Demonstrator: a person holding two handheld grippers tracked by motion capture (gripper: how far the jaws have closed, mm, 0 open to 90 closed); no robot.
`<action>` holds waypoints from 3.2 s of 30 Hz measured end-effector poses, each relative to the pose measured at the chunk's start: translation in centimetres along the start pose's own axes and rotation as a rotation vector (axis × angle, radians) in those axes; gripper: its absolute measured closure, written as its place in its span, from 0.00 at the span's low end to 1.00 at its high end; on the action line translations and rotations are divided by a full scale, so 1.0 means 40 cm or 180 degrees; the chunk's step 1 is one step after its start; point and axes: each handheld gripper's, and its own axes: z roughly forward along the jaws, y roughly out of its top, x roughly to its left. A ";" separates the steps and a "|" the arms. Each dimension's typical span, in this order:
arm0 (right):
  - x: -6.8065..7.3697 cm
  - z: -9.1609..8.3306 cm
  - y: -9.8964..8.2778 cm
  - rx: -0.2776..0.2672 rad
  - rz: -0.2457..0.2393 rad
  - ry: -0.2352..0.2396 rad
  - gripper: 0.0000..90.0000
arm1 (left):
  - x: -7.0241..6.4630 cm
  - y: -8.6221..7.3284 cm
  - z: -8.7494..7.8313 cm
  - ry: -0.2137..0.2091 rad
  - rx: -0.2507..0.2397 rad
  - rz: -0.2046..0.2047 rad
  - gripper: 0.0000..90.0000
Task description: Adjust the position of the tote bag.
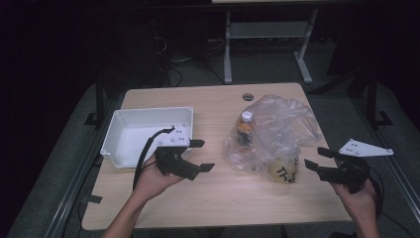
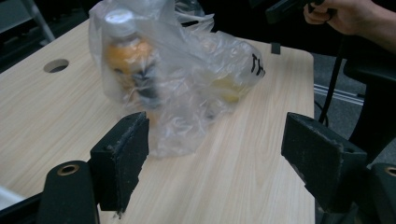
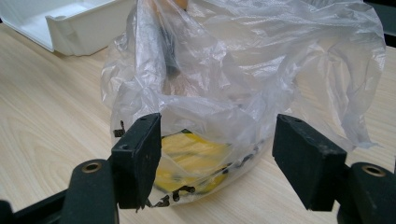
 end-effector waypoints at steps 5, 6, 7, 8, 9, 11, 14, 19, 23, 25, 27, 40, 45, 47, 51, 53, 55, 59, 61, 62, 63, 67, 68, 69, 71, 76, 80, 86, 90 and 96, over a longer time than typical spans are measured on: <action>-0.001 -0.002 0.000 0.0002 0.0009 0.0001 0.36 | 0.003 0.029 0.030 -0.0035 0.0022 0.0077 0.25; -0.001 -0.003 -0.001 0.0004 0.0009 0.0004 0.36 | 0.003 0.034 0.035 -0.0037 0.0019 0.0086 0.25; -0.001 -0.003 -0.001 0.0004 0.0009 0.0004 0.36 | 0.005 0.038 0.039 -0.0048 0.0024 0.0092 0.25; -0.001 -0.003 -0.001 0.0005 0.0008 0.0004 0.36 | 0.007 0.044 0.045 -0.0055 0.0032 0.0100 0.26; -0.001 -0.003 -0.001 0.0008 0.0009 0.0004 0.36 | 0.008 0.050 0.051 -0.0061 0.0030 0.0103 0.26; -0.001 -0.003 -0.002 0.0014 0.0011 -0.0002 0.36 | 0.011 0.063 0.062 -0.0075 0.0033 0.0146 0.27; -0.002 -0.002 -0.002 0.0013 0.0017 0.0006 0.36 | 0.013 0.085 0.081 -0.0110 0.0024 0.0162 0.27; -0.002 -0.002 -0.002 0.0021 0.0008 0.0010 0.36 | 0.019 0.130 0.114 -0.0193 0.0018 0.0212 0.28; -0.003 0.000 -0.002 0.0040 -0.0008 0.0009 0.36 | 0.024 0.166 0.150 -0.0255 0.0026 0.0267 0.28; -0.004 0.000 -0.003 0.0041 -0.0006 0.0013 0.36 | 0.027 0.187 0.170 -0.0288 0.0041 0.0294 0.28; -0.004 -0.001 -0.003 0.0040 -0.0002 0.0020 0.36 | 0.031 0.202 0.186 -0.0308 0.0050 0.0339 0.28; -0.007 0.001 -0.006 0.0065 0.0009 0.0041 0.36 | 0.085 0.288 0.305 -0.0406 0.0274 0.0512 0.31; -0.008 0.000 -0.007 0.0053 0.0027 0.0041 0.36 | 0.096 0.310 0.357 -0.0430 0.0468 0.0591 0.35; -0.007 0.001 -0.007 0.0058 0.0012 0.0051 0.36 | 0.099 0.315 0.376 -0.0464 0.0560 0.0603 0.38; -0.007 0.001 -0.007 0.0057 0.0020 0.0066 0.36 | 0.103 0.321 0.413 -0.0490 0.0708 0.0676 0.42; -0.006 0.000 -0.006 0.0053 0.0018 0.0070 0.36 | 0.107 0.319 0.429 -0.0495 0.0764 0.0676 0.44; -0.006 -0.001 -0.007 0.0047 0.0010 0.0073 0.36 | 0.112 0.315 0.441 -0.0479 0.0817 0.0683 0.46; -0.007 -0.001 -0.007 0.0045 0.0004 0.0078 0.36 | 0.116 0.303 0.462 -0.0436 0.0946 0.0713 0.51; -0.006 -0.001 -0.006 0.0035 0.0000 0.0080 0.36 | 0.114 0.300 0.468 -0.0406 0.1014 0.0743 0.53; -0.006 -0.001 -0.005 0.0027 0.0012 0.0082 0.36 | 0.113 0.300 0.471 -0.0367 0.1041 0.0786 0.55; -0.006 -0.002 -0.005 0.0022 0.0015 0.0087 0.36 | 0.110 0.299 0.474 -0.0356 0.1048 0.0806 0.56; -0.005 -0.001 -0.003 0.0013 0.0024 0.0105 0.37 | 0.106 0.299 0.486 -0.0298 0.1147 0.0864 0.61; -0.005 -0.001 -0.003 0.0013 0.0026 0.0107 0.37 | 0.106 0.300 0.487 -0.0288 0.1185 0.0884 0.62; -0.005 0.000 -0.003 0.0010 0.0027 0.0112 0.37 | 0.105 0.300 0.488 -0.0280 0.1188 0.0888 0.64; -0.005 -0.001 -0.003 0.0011 0.0024 0.0114 0.37 | 0.103 0.303 0.492 -0.0249 0.1244 0.0914 0.66; -0.006 -0.003 -0.004 0.0000 0.0027 0.0126 0.37 | 0.092 0.301 0.503 -0.0187 0.1382 0.1022 0.76; -0.006 -0.004 -0.003 -0.0011 0.0022 0.0134 0.37 | 0.088 0.297 0.512 -0.0175 0.1460 0.1057 0.86; -0.007 -0.004 -0.003 -0.0013 0.0025 0.0144 0.37 | 0.083 0.294 0.511 -0.0211 0.1537 0.1114 0.99; -0.010 -0.007 -0.004 -0.0024 0.0034 0.0149 0.37 | 0.079 0.295 0.498 -0.0247 0.1518 0.1143 1.00; -0.013 -0.011 -0.004 -0.0041 0.0053 0.0142 0.37 | 0.066 0.304 0.459 -0.0320 0.1447 0.1212 1.00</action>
